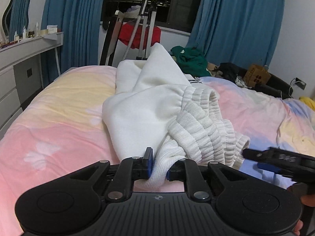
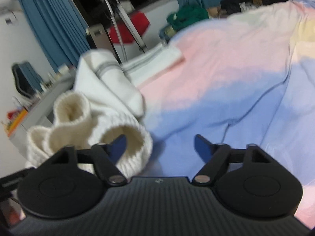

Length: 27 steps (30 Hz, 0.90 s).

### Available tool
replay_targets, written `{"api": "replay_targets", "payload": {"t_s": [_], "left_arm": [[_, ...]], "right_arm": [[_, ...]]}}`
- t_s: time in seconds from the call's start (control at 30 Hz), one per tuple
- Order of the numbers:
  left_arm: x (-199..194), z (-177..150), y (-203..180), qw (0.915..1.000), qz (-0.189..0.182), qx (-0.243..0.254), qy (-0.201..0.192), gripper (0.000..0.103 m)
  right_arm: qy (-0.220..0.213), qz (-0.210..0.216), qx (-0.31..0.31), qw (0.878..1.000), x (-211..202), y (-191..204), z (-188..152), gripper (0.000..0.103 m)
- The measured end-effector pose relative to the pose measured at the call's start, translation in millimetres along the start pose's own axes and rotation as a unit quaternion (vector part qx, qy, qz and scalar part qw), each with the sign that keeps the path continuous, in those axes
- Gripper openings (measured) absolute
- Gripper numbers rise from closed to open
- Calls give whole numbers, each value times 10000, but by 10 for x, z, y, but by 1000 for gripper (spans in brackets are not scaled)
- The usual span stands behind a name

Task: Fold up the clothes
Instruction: 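Grasp the ribbed waistband of the white sweatpants with the left gripper, then grasp a ribbed cuff with the right gripper while the left gripper releases the waistband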

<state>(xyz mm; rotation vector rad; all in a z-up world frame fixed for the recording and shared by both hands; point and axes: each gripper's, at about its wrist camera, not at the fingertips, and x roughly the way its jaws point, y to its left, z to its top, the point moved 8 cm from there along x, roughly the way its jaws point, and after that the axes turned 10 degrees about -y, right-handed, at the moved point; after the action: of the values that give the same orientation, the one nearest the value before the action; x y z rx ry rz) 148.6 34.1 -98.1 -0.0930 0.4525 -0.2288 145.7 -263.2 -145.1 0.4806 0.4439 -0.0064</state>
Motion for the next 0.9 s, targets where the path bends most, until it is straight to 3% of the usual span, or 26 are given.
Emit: {"api": "replay_targets", "payload": {"t_s": [0.17, 0.3, 0.4, 0.47, 0.6, 0.67, 0.9], "left_arm": [[136, 28, -54, 9999, 37, 104, 76, 16], [194, 25, -7, 9996, 147, 164, 148, 27], [192, 5, 46, 9988, 400, 12, 269, 50], [182, -15, 58, 9981, 495, 46, 371, 67], [118, -83, 52, 9971, 591, 170, 450, 73], [72, -112, 52, 9968, 607, 174, 482, 75], [-174, -185, -1, 9962, 528, 457, 520, 85]], "right_arm": [[-16, 20, -412, 9991, 150, 122, -62, 65], [-255, 239, -681, 9971, 351, 277, -56, 62], [-470, 383, -750, 9953, 450, 350, -84, 60], [-437, 410, -678, 9959, 473, 354, -102, 51], [-311, 408, -432, 9977, 460, 327, -104, 29], [-331, 419, -264, 9982, 402, 291, -73, 23], [-483, 564, -110, 9972, 133, 329, 26, 15]]}}
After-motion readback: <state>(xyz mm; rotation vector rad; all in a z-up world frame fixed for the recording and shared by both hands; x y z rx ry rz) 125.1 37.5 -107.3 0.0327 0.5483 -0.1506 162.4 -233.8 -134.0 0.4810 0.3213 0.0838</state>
